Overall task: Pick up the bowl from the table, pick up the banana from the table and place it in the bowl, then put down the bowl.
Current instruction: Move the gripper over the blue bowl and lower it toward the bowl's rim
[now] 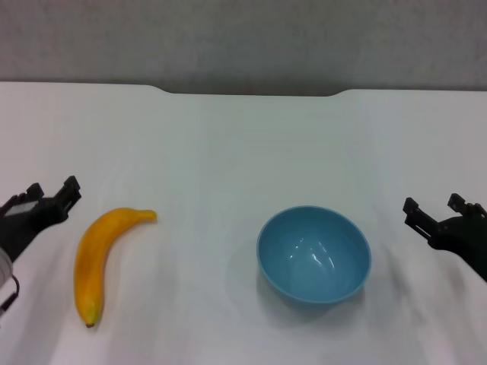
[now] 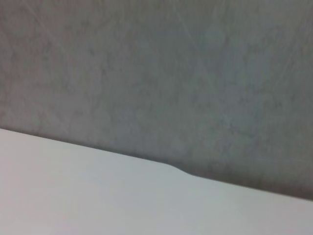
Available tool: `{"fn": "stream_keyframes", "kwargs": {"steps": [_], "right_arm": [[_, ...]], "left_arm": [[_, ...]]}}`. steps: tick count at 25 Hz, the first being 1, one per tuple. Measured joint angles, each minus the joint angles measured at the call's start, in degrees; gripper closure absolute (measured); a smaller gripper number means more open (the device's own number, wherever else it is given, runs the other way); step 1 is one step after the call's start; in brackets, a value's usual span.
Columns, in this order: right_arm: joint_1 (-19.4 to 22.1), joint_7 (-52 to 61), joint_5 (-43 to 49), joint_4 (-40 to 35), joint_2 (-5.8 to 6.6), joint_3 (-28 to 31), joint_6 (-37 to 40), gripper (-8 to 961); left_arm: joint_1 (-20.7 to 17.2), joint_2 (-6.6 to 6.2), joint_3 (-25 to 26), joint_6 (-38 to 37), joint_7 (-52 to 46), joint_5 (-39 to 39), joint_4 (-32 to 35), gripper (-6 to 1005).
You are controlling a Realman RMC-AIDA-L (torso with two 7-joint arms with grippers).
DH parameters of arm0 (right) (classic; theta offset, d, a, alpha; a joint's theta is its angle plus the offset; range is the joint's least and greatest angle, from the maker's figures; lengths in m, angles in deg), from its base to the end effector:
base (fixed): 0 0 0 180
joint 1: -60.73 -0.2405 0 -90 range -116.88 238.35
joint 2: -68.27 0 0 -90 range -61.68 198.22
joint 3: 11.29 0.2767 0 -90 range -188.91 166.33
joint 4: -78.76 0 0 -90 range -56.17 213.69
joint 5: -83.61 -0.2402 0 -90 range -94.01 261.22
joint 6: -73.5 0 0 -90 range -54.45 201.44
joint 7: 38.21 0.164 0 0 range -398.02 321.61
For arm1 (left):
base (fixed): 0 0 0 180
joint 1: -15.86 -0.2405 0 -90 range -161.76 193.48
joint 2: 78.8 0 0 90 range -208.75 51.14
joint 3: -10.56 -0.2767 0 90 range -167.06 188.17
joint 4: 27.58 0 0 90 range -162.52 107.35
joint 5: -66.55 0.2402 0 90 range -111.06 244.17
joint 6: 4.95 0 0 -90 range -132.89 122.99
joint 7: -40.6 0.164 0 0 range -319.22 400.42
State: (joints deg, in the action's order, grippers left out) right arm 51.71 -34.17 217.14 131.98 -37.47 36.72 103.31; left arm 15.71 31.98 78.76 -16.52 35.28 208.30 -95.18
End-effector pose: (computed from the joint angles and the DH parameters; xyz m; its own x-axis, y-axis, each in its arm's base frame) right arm 0.3430 0.3503 -0.0611 0.6126 -0.3074 -0.7282 -0.7904 -0.2371 -0.5648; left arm -0.3367 0.3599 -0.0178 0.4712 0.3318 0.8172 0.8726 -0.0398 -0.4869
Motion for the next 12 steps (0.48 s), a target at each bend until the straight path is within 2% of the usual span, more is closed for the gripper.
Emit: {"fn": "stream_keyframes", "kwargs": {"steps": [1, 2, 3, 4, 7, 8, 9, 11, 12], "right_arm": [[2.2, -1.7, 5.2, 6.0, -0.12, 6.0, -9.2, 75], [3.5, -3.1, 8.2, 9.5, -0.85, 9.7, -14.6, 75], [4.9, -5.0, 11.0, 13.2, -2.17, 13.5, -20.2, 75], [4.9, -5.0, 11.0, 13.2, -2.17, 13.5, -20.2, 75], [7.2, -11.2, 17.8, 22.8, -7.12, 22.8, -35.4, 75], [6.5, -14.1, 19.2, 27.2, -9.06, 27.0, -45.9, 75], [6.5, -14.1, 19.2, 27.2, -9.06, 27.0, -45.9, 75], [3.9, -15.1, 17.6, 29.1, -9.01, 28.9, -53.1, 75], [2.1, -15.3, 16.3, 29.1, -8.84, 29.7, -55.7, 76]], "left_arm": [[-0.2, 0.24, 1.7, 3.7, 0.9, 0.3, -2.3, 357], [-0.4, 0.44, 2.7, 6.2, 1.7, 0.4, -3.6, 364], [-0.5, 0.66, 3.7, 8.4, 2.7, 0.4, -4.9, 371], [-0.7, 0.97, 4.7, 10.4, 3.9, 0.4, -6.2, 374], [-1.8, 2.64, 8.7, 16.2, 8.7, -0.1, -10.2, 384], [-2.0, 3.22, 10.1, 17.9, 10.1, -0.1, -11.5, 388], [-2.2, 3.60, 10.8, 18.9, 10.8, -0.2, -12.3, 391], [-2.5, 5.23, 14.5, 24.3, 15.2, -0.3, -15.7, 398], [-2.4, 5.53, 15.8, 26.6, 16.5, -0.5, -16.7, 401]]}}
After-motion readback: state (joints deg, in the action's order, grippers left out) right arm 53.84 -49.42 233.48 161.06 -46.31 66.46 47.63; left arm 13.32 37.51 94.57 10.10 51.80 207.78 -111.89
